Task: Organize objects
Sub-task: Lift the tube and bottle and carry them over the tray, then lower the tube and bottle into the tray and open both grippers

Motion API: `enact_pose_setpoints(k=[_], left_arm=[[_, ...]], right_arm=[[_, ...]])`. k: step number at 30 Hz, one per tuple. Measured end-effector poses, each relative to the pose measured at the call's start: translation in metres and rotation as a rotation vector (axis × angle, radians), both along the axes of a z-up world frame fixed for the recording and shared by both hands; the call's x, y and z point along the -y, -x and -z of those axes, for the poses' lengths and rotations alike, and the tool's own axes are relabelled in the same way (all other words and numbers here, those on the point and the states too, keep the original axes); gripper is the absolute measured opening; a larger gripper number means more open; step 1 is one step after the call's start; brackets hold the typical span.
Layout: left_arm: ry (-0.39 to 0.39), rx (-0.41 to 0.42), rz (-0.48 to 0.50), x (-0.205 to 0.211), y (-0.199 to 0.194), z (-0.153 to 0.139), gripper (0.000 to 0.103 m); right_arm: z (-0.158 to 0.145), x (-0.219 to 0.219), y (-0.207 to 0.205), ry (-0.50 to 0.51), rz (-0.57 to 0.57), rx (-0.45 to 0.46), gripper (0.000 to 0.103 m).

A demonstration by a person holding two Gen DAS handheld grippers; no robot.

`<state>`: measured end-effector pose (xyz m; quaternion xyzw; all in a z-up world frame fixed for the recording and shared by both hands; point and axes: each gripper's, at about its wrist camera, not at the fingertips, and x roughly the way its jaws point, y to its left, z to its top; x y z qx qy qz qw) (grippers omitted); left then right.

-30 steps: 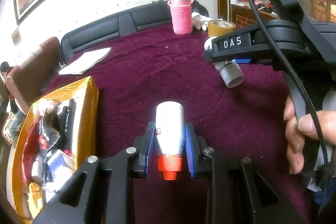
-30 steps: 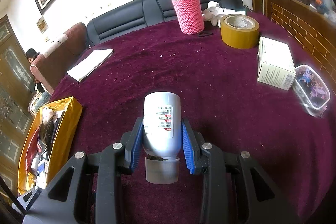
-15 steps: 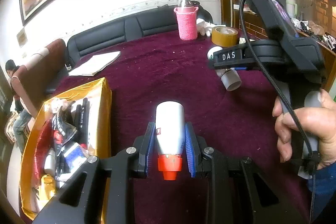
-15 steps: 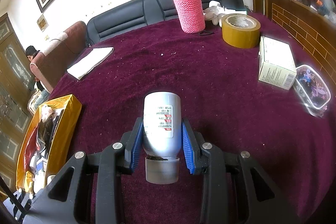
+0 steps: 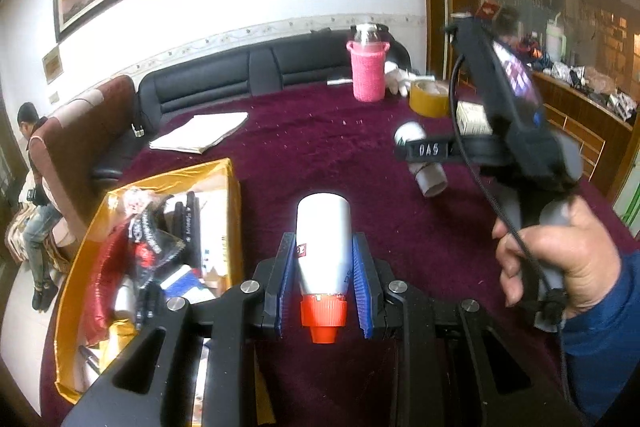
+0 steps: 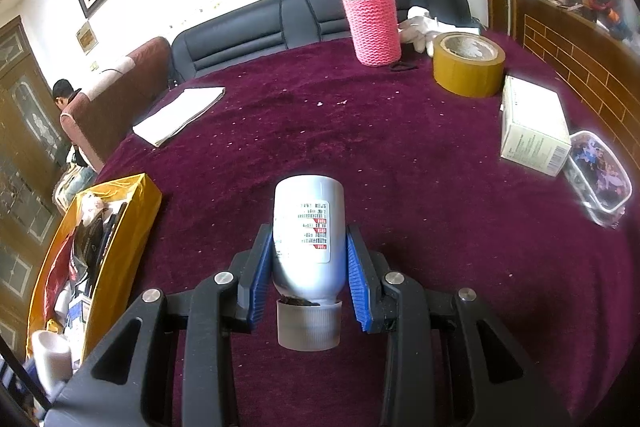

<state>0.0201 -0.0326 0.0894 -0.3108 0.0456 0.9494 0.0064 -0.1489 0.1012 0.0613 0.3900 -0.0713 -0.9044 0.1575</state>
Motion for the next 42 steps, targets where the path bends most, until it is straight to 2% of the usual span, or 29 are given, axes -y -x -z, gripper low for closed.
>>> enact_pose_setpoints(k=[8, 14, 19, 24, 32, 42], left_arm=[[-0.068, -0.03, -0.022, 0.035, -0.017, -0.015, 0.023], [-0.133, -0.034, -0.093, 0.082, -0.024, -0.017, 0.023], [-0.188, -0.011, -0.185, 0.131, -0.029, -0.007, 0.023], [-0.232, 0.027, -0.253, 0.17, -0.025, 0.01, 0.023], [-0.258, 0.072, -0.261, 0.184, -0.014, 0.029, 0.023], [-0.291, 0.114, -0.264, 0.192, -0.008, 0.038, 0.023]], right_arm=[[-0.014, 0.027, -0.019, 0.068, -0.068, 0.002, 0.032], [-0.026, 0.069, -0.034, 0.117, -0.167, 0.015, 0.032], [-0.033, 0.114, -0.038, 0.108, -0.248, 0.018, 0.032], [-0.028, 0.161, -0.03, 0.086, -0.308, 0.046, 0.032], [-0.01, 0.21, -0.007, 0.048, -0.343, 0.111, 0.032], [0.004, 0.238, 0.014, 0.012, -0.349, 0.166, 0.032]])
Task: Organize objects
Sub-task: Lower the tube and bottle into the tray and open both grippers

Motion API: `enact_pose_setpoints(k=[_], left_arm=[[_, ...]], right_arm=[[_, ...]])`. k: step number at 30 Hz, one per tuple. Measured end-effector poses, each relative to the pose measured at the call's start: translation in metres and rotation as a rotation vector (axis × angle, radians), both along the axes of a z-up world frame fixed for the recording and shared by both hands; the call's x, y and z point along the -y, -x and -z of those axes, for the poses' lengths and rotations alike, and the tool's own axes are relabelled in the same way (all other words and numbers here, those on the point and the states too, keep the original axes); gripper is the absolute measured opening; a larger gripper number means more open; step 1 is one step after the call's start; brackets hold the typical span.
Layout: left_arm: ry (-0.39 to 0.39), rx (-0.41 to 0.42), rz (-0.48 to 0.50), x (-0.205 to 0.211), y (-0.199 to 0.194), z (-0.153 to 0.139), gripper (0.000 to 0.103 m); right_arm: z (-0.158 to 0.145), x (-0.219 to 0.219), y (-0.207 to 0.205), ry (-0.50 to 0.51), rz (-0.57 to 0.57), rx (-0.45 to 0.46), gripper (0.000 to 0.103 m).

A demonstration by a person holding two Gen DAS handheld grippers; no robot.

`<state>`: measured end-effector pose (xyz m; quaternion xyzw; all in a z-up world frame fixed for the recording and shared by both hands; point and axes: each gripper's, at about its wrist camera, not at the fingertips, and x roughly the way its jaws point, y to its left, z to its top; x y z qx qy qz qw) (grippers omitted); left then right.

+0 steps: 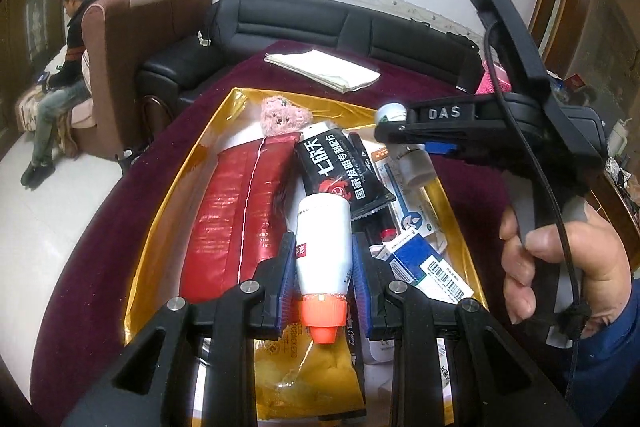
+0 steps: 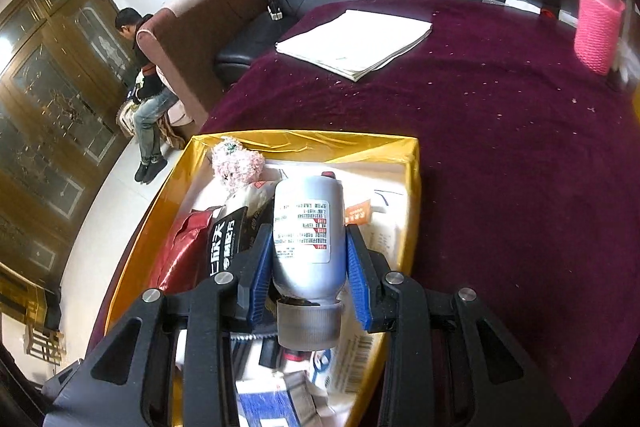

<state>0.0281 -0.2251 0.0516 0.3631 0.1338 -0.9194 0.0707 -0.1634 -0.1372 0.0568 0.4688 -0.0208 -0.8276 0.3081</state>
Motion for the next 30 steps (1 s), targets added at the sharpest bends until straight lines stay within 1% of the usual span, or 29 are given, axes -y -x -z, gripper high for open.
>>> enact_pose_setpoints(k=[10, 15, 22, 30], left_arm=[[-0.025, 0.023, -0.001, 0.005, 0.007, 0.005, 0.023], [-0.024, 0.03, 0.005, 0.004, 0.009, 0.007, 0.023], [-0.048, 0.044, 0.005, 0.008, 0.014, 0.009, 0.023], [-0.054, 0.062, 0.004, 0.008, 0.02, 0.011, 0.023]], right_arm=[[0.014, 0.024, 0.009, -0.052, -0.017, 0.028, 0.032], [0.019, 0.029, 0.013, -0.063, -0.024, 0.04, 0.032], [0.02, 0.038, 0.013, -0.09, -0.035, 0.037, 0.032], [0.021, 0.047, 0.013, -0.119, -0.045, 0.025, 0.032]])
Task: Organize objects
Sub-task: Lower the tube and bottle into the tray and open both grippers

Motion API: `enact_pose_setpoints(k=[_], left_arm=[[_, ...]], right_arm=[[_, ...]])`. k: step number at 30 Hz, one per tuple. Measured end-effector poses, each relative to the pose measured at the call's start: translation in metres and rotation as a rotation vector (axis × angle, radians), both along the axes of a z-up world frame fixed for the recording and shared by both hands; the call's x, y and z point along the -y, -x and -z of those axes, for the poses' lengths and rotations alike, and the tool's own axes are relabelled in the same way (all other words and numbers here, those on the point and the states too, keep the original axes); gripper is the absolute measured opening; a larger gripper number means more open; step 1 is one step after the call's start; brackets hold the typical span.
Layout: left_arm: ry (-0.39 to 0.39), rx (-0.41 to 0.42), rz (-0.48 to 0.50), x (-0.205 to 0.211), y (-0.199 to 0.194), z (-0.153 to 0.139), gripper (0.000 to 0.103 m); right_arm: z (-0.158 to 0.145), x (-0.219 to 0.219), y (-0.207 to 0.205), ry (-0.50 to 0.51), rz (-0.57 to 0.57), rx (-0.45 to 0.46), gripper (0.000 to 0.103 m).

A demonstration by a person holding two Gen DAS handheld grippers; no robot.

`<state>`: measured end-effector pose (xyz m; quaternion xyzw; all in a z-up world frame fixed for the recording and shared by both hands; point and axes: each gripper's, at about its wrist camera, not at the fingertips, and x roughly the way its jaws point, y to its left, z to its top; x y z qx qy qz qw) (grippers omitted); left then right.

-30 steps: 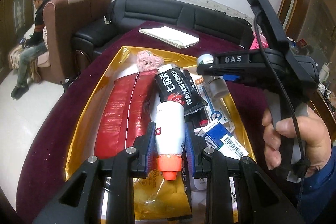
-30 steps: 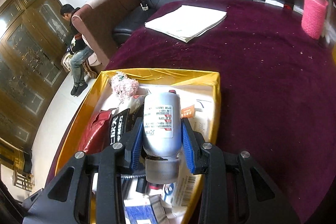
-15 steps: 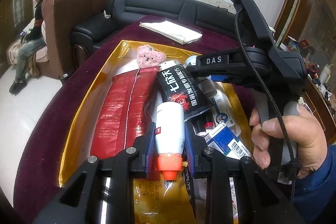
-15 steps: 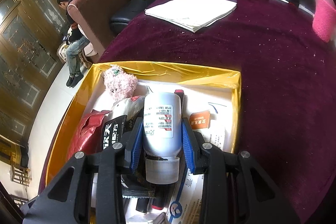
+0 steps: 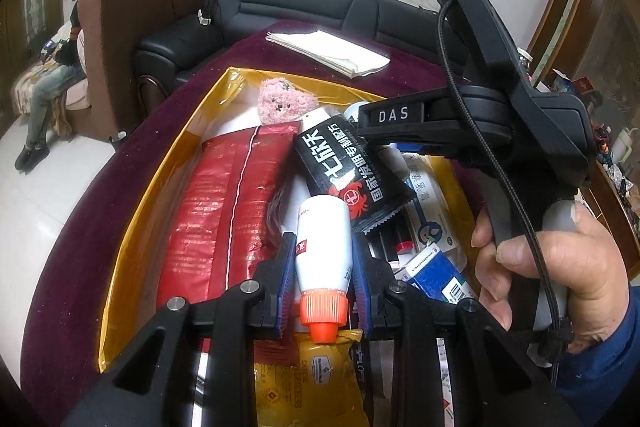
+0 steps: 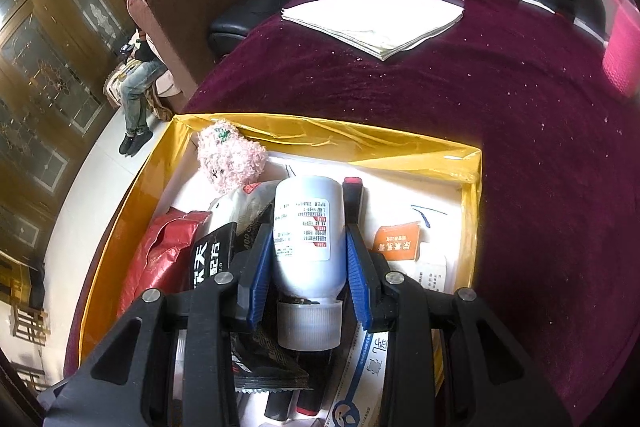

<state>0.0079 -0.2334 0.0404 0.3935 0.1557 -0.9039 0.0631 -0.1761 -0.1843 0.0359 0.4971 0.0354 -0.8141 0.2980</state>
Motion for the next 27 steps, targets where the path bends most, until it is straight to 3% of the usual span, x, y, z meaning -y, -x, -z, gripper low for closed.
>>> enact_pose_setpoints(k=[27], left_arm=[[0.05, -0.007, 0.005, -0.004, -0.008, -0.004, 0.023]], right_arm=[[-0.008, -0.011, -0.025, -0.033, -0.013, -0.009, 0.033]])
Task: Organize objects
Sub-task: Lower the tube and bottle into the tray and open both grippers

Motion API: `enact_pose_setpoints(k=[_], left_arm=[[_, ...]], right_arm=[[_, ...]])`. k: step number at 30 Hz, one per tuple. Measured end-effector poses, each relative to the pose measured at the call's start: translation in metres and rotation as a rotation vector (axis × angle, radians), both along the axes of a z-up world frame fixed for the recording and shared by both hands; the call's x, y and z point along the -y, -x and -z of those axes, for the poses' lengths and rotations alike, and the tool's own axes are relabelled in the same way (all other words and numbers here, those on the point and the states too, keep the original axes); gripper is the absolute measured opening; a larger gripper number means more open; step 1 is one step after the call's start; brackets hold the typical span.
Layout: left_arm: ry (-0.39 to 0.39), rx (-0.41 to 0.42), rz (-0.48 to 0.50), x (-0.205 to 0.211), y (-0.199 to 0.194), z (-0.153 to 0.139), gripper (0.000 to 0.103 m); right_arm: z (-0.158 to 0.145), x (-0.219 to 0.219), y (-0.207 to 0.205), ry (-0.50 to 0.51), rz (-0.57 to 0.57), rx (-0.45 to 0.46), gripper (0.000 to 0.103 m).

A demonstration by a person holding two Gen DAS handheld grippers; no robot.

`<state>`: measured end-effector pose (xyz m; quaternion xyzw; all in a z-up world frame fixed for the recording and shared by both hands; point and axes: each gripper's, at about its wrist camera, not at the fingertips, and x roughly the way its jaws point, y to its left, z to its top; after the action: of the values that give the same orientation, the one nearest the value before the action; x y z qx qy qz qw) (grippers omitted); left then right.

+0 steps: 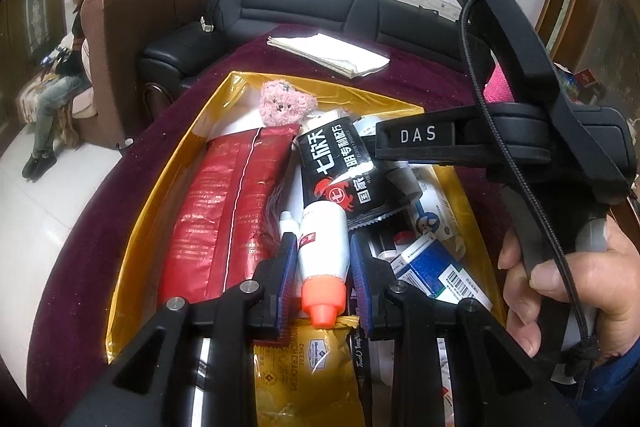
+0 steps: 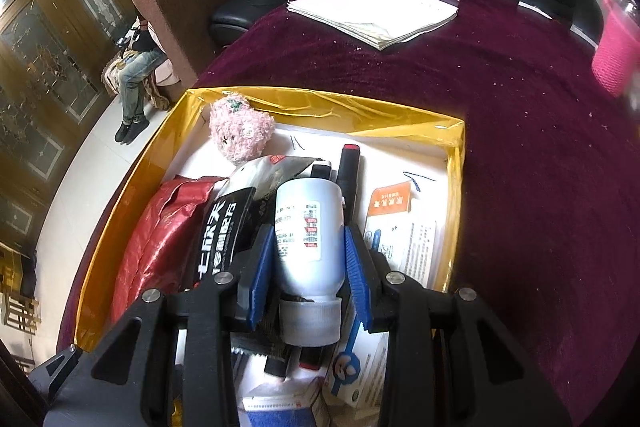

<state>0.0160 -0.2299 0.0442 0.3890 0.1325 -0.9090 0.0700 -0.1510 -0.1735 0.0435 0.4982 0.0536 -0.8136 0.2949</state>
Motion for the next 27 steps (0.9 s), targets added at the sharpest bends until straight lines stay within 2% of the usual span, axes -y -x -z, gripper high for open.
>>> enact_pose_setpoints(k=[13, 18, 21, 22, 27], left_arm=[[0.057, -0.042, 0.016, -0.015, -0.012, -0.015, 0.024], [0.073, -0.061, 0.016, -0.02, -0.02, -0.02, 0.027], [0.085, -0.082, 0.01, -0.024, -0.026, -0.023, 0.042], [0.091, -0.089, 0.007, -0.025, -0.028, -0.024, 0.043], [0.113, -0.112, -0.003, -0.031, -0.038, -0.028, 0.044]], right_arm=[[-0.014, -0.015, -0.026, 0.028, 0.009, -0.011, 0.033], [-0.021, -0.028, -0.039, 0.051, 0.02, -0.025, 0.047], [-0.027, -0.038, -0.05, 0.063, 0.029, -0.045, 0.049], [-0.029, -0.041, -0.053, 0.068, 0.031, -0.053, 0.05], [-0.037, -0.057, -0.073, 0.084, 0.05, -0.111, 0.06]])
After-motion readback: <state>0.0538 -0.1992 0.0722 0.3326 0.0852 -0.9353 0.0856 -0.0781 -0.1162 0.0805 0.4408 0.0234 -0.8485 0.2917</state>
